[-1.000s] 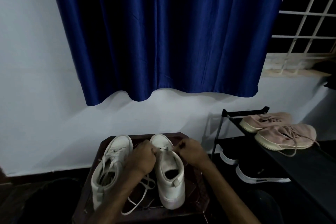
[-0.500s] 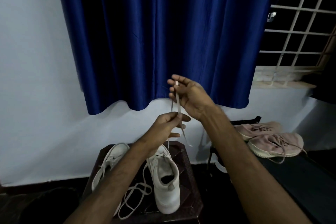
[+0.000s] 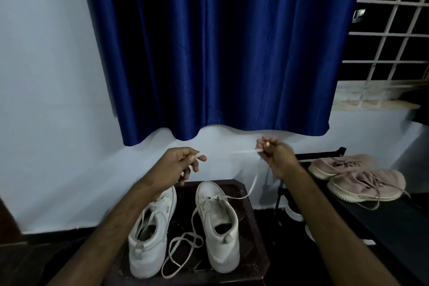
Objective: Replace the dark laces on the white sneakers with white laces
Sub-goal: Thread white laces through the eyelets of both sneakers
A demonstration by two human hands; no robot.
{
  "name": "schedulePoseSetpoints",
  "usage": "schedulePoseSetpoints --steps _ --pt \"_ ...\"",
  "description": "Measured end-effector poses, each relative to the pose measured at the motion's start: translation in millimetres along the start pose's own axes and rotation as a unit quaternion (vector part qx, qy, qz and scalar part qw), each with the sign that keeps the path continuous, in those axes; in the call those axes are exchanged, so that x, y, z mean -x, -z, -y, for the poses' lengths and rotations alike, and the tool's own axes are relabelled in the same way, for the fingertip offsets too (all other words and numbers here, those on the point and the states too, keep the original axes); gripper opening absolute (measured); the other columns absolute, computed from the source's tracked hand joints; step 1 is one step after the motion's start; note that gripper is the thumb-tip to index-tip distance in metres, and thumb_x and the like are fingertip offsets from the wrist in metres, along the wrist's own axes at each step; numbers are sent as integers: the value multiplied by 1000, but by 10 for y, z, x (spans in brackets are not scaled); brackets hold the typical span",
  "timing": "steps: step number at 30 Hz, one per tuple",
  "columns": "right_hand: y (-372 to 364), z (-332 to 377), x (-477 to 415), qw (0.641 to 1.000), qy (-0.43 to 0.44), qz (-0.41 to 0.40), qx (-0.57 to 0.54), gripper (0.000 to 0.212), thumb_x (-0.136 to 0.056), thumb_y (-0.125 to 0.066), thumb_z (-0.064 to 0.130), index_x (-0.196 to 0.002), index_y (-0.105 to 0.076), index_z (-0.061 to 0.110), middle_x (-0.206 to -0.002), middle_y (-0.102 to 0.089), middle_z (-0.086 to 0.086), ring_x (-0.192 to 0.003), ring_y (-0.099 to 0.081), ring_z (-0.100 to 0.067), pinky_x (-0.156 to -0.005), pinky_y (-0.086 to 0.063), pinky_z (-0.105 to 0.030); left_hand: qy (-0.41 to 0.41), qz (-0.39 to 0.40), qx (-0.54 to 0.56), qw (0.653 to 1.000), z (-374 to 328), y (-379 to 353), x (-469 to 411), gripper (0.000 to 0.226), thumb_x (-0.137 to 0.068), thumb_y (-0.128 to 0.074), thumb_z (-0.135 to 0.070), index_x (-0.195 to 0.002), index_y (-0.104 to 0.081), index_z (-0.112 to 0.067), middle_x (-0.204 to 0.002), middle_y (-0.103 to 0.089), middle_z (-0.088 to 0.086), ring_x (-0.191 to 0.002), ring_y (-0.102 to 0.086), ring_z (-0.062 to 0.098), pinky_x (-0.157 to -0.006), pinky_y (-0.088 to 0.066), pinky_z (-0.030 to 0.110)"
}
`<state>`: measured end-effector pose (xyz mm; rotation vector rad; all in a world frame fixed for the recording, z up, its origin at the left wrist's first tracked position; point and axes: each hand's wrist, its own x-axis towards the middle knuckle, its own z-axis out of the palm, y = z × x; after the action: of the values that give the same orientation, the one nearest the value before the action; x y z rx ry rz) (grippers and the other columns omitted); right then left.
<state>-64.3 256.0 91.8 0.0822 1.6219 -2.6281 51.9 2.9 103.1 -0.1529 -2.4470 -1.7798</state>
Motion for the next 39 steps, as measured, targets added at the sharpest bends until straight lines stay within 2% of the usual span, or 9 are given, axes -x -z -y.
schedulePoseSetpoints --steps 5,8,9,12,16,19,26,31,39 --pt "85 -542 -35 945 -27 59 321 17 -96 -49 -1 -104 -62 8 -108 -68 -26 -72 -66 -23 -63 -56 -27 -56 -47 -135 988 3 -130 -101 11 -93 -62 -19 -86 -67 -12 -72 -74 -3 -52 -60 23 -53 -48 25" --pt "51 -596 -81 688 112 86 712 30 -97 -53 31 -126 -60 24 -115 -69 -9 -100 -65 -25 -84 -50 -33 -54 -57 -187 979 46 -237 -180 15 -87 -70 -30 -78 -66 -18 -67 -73 -9 -53 -62 19 -62 -55 33" --pt "-22 -561 -34 681 166 96 707 31 -98 -51 34 -127 -60 25 -119 -68 -5 -107 -63 -22 -89 -49 -32 -54 -60 -197 977 60 -275 -200 17 -84 -72 -34 -76 -66 -21 -66 -72 -11 -55 -63 16 -64 -55 36" --pt "-285 -500 141 829 153 261 470 32 -102 -45 33 -122 -65 18 -117 -69 1 -112 -62 -14 -94 -46 -27 -54 -82 -192 976 144 -357 -271 21 -79 -76 -41 -71 -64 -25 -64 -71 -12 -64 -65 6 -71 -55 40" --pt "-338 -580 251 894 51 330 298 31 -102 -47 19 -109 -66 -4 -100 -72 -20 -92 -70 -24 -88 -56 -36 -50 -85 -192 976 248 -363 -310 21 -75 -78 -40 -69 -65 -24 -63 -70 -12 -66 -66 5 -73 -55 41" --pt "-270 -553 216 887 29 336 316 25 -94 -59 11 -97 -66 -12 -78 -70 -14 -58 -61 -6 -57 -50 -17 -36 -67 -257 963 281 -368 -284 25 -72 -79 -43 -69 -63 -25 -61 -69 -13 -62 -63 1 -69 -53 34" --pt "-226 -596 51 841 0 347 415 19 -87 -71 15 -93 -73 -3 -72 -69 -9 -65 -60 -16 -64 -51 -24 3 -50 -286 957 430 -409 -199 30 -72 -76 -53 -80 -62 -28 -67 -70 -11 -67 -64 2 -71 -54 33" --pt "-209 -768 23 868 -5 271 416 11 -88 -68 11 -80 -75 8 -71 -69 -6 -66 -58 -15 -66 -47 -26 130 -32 -259 957 558 -484 65 54 -75 -61 -73 -92 -60 -21 -87 -68 -4 -82 -65 13 -68 -55 31" --pt "-153 -1154 56 788 63 268 550 17 -80 -71 36 -70 -74 22 -77 -73 -2 -73 -65 -8 -76 -52 -35 147 -114 -180 966 644 -677 262 28 -86 -61 -41 -79 -68 -15 -79 -70 -1 -82 -65 15 -75 -49 32"
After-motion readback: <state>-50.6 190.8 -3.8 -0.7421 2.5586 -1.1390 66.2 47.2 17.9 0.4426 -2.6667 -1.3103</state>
